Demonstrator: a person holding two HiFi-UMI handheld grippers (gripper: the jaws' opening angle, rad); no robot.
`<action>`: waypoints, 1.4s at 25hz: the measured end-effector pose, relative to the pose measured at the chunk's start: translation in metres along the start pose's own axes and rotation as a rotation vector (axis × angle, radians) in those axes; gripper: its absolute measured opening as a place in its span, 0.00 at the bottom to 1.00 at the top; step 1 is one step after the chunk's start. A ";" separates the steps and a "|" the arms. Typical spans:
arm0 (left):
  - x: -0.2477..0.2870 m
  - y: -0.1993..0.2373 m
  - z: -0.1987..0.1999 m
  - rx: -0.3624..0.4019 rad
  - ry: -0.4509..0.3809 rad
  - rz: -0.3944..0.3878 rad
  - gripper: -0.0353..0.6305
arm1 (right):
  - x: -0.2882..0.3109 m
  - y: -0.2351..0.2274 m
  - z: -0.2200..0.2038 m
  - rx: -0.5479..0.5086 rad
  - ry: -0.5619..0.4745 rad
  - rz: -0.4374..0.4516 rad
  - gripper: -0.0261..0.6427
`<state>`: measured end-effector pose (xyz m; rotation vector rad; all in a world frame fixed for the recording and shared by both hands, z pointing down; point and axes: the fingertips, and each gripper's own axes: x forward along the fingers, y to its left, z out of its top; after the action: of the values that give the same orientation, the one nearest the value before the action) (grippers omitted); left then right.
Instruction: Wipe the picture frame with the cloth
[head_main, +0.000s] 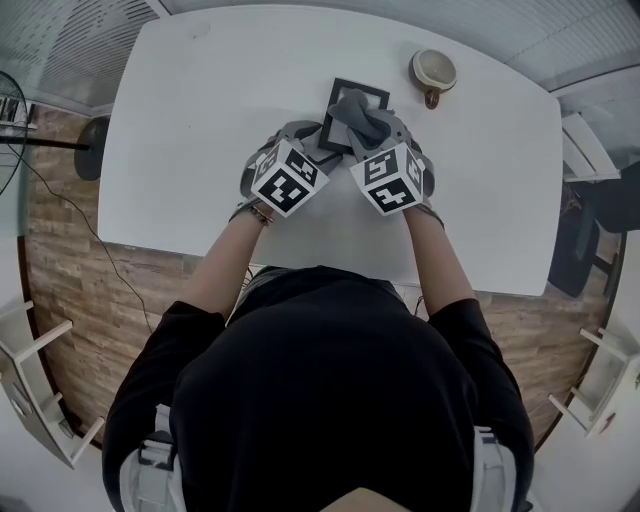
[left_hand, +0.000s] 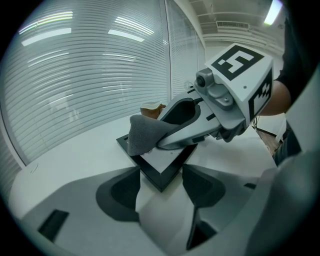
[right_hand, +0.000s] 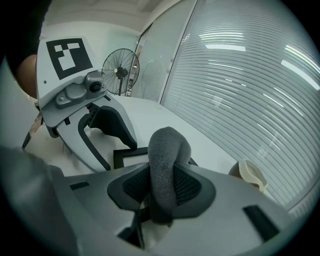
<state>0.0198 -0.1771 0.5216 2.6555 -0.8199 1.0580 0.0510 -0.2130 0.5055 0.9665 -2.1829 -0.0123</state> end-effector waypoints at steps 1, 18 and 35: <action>0.000 0.000 0.000 0.000 -0.001 0.000 0.47 | -0.001 0.001 0.000 0.000 -0.002 0.001 0.22; 0.000 -0.007 0.003 0.005 0.000 0.008 0.47 | -0.017 0.014 -0.004 0.069 -0.023 0.064 0.22; -0.001 0.001 -0.003 -0.025 0.012 0.030 0.47 | -0.026 0.038 0.004 0.055 -0.100 0.165 0.22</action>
<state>0.0171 -0.1762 0.5228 2.6216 -0.8676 1.0620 0.0356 -0.1700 0.4970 0.8284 -2.3605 0.0794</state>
